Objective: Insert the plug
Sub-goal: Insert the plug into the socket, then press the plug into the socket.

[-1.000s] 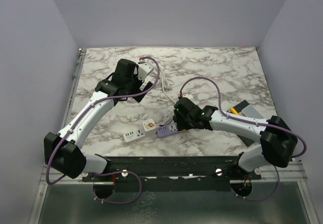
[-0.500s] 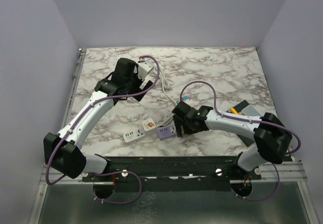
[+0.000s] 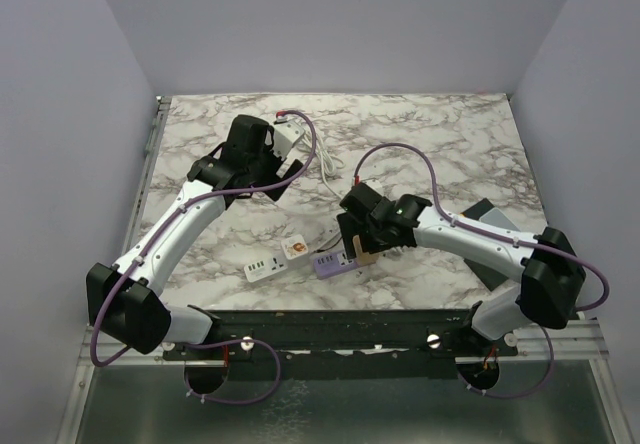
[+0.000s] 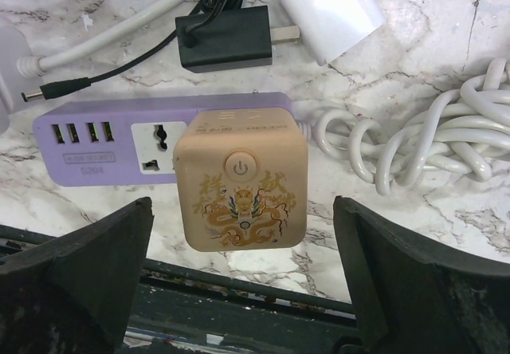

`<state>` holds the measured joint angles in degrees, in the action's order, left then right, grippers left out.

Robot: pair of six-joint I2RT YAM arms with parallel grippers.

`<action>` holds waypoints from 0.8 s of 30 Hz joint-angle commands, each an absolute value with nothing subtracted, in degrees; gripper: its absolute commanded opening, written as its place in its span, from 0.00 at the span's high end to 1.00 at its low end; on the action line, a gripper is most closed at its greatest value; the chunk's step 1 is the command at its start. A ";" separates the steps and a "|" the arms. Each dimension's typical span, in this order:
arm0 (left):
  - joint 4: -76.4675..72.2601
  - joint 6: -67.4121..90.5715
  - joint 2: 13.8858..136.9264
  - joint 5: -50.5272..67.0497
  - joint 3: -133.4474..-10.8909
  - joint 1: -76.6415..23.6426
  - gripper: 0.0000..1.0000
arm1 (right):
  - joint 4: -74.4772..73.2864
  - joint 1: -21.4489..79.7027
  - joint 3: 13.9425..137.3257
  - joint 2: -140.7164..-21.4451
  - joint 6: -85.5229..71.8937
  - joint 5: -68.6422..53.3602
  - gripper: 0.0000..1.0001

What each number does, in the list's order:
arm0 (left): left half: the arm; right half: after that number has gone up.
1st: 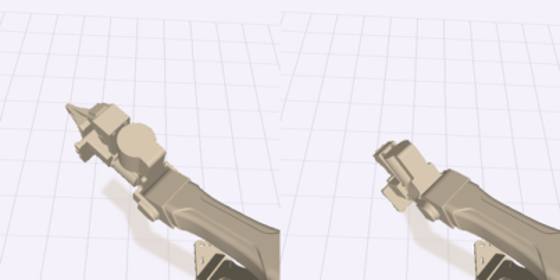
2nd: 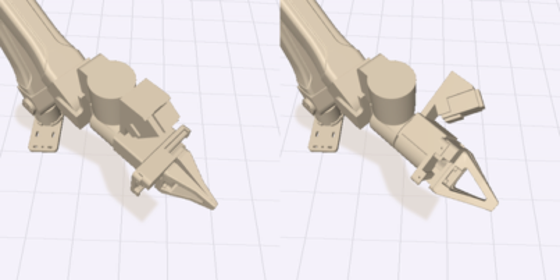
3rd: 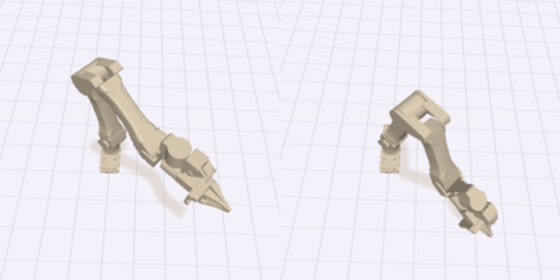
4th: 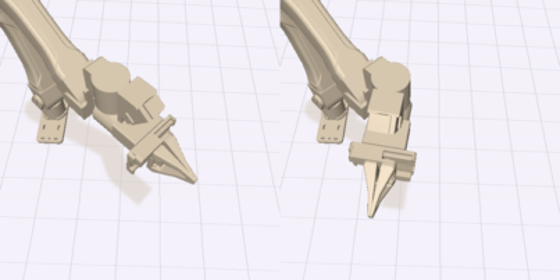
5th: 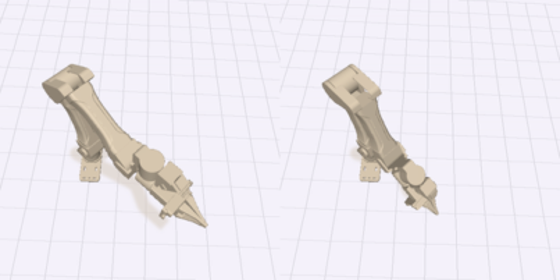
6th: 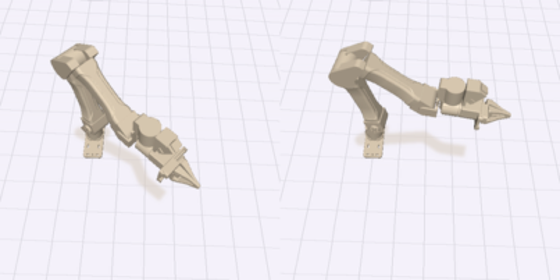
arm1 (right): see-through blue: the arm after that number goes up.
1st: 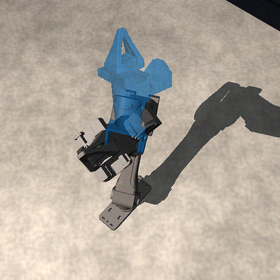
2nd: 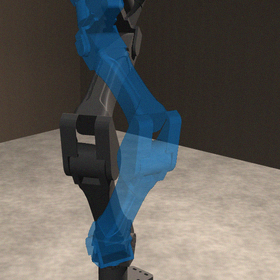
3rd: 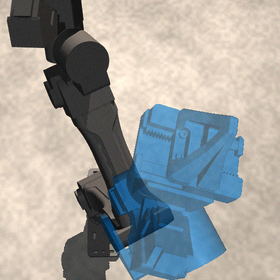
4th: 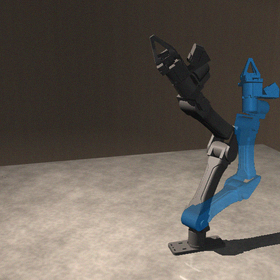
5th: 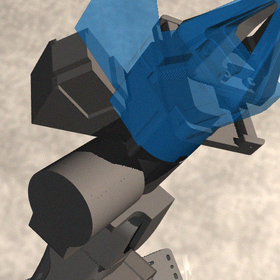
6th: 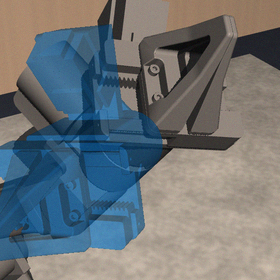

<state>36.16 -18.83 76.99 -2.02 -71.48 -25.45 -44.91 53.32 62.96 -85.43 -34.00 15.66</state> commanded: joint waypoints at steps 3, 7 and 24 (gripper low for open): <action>36.74 -19.08 76.16 -1.85 -72.00 -25.10 0.01 | -44.90 53.70 62.67 -85.42 -32.43 16.52 0.08; 36.74 -18.99 76.20 -1.93 -72.15 -25.06 0.01 | -43.82 53.68 62.48 -85.85 -32.45 17.25 0.22; 36.83 -19.34 76.87 -1.98 -72.93 -25.07 0.01 | -43.09 53.66 57.27 -86.89 -33.07 16.34 0.99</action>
<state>36.16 -19.11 76.99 -2.02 -71.48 -25.45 -42.98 53.32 61.47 -85.10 -32.47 16.29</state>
